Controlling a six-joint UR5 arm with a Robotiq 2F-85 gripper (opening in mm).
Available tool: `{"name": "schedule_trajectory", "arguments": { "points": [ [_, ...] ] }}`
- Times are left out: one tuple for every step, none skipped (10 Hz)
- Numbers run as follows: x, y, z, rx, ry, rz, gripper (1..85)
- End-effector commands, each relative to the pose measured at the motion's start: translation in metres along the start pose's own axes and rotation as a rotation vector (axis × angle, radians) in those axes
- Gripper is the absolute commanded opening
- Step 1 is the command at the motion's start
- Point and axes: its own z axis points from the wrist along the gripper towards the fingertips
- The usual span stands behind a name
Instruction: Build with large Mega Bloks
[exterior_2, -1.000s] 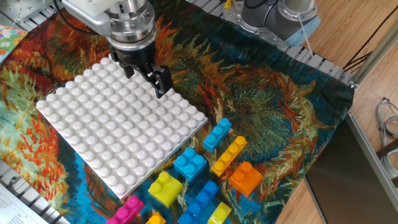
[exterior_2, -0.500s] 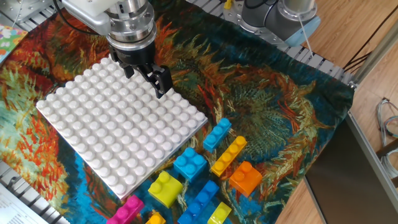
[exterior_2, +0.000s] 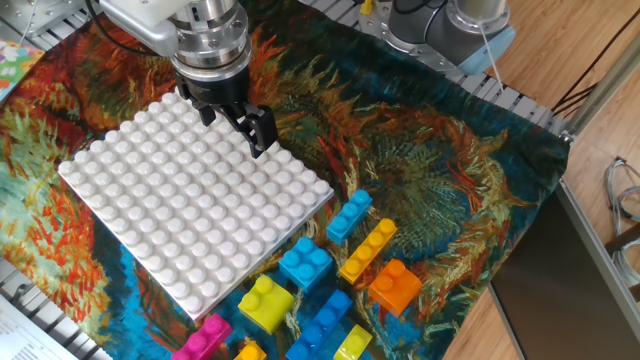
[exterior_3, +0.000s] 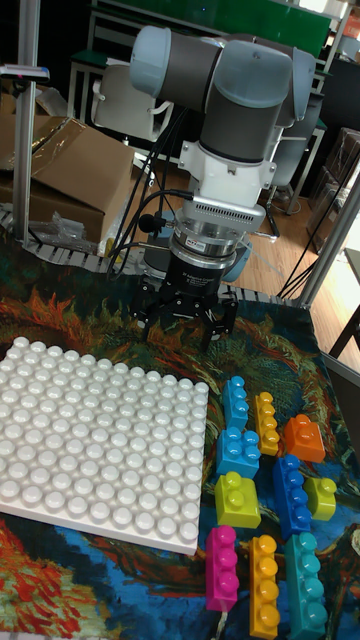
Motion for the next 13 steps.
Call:
{"name": "schedule_trajectory", "arguments": {
  "points": [
    [-0.071, 0.022, -0.011, -0.084, -0.276, 0.037, 11.3],
    [-0.07, 0.022, -0.01, -0.081, -0.27, 0.035, 11.3],
    [-0.069, 0.022, -0.01, -0.08, -0.267, 0.032, 11.3],
    [-0.066, 0.021, -0.009, -0.076, -0.256, 0.034, 11.7],
    [-0.066, 0.02, -0.009, -0.074, -0.255, 0.031, 14.7],
    [-0.066, 0.022, -0.009, -0.081, -0.258, 0.024, 18.3],
    [-0.066, 0.026, -0.01, -0.096, -0.257, 0.013, 22.7],
    [-0.065, 0.029, -0.01, -0.104, -0.252, 0.003, 28.3],
    [-0.063, 0.031, -0.009, -0.114, -0.246, 0.004, 29.7],
    [-0.059, 0.031, -0.008, -0.111, -0.23, -0.002, 31.3],
    [-0.055, 0.029, -0.007, -0.104, -0.215, -0.009, 31.7],
    [-0.05, 0.028, -0.006, -0.1, -0.197, -0.015, 32.0],
    [-0.045, 0.027, -0.005, -0.092, -0.176, -0.024, 33.3]
  ]
}}
